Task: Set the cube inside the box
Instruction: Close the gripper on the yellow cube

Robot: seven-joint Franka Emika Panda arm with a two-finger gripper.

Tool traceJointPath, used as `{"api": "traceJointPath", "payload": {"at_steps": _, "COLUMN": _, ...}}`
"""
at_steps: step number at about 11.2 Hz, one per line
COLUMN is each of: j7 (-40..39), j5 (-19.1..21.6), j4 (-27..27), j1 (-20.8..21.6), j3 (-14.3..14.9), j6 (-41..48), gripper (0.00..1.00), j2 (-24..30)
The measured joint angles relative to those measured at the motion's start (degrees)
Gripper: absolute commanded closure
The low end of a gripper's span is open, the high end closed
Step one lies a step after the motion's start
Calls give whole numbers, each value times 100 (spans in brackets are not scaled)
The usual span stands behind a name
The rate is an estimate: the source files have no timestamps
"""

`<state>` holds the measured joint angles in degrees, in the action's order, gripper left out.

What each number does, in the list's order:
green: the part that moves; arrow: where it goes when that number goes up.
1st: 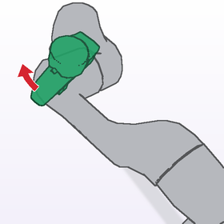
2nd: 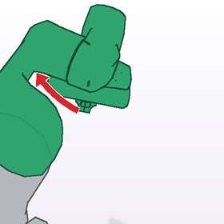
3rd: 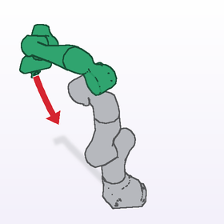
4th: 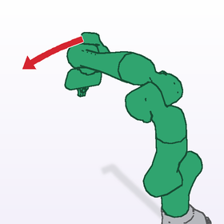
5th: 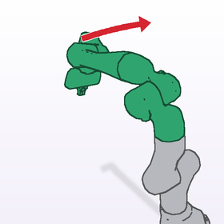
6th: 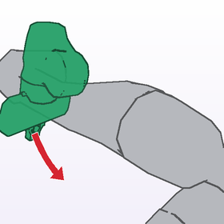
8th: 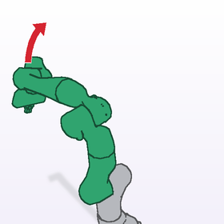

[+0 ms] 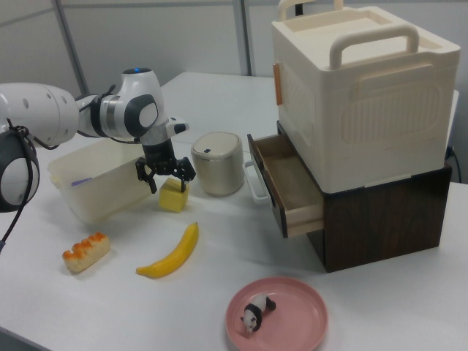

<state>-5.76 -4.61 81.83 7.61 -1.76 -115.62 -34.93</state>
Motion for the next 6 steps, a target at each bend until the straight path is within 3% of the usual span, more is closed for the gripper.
{"api": "traceJointPath", "payload": {"at_steps": 4, "j7": -210, "j5": -345, "j4": -7, "j1": -5, "j3": 15, "j6": 0, "gripper": 0, "j2": 36}}
{"api": "traceJointPath", "payload": {"at_steps": 5, "j7": -230, "j5": -350, "j4": -6, "j1": -9, "j3": 19, "j6": 0, "gripper": 12, "j2": 35}}
{"api": "traceJointPath", "payload": {"at_steps": 6, "j7": -249, "j5": -388, "j4": 0, "j1": -20, "j3": 26, "j6": 0, "gripper": 31, "j2": 32}}
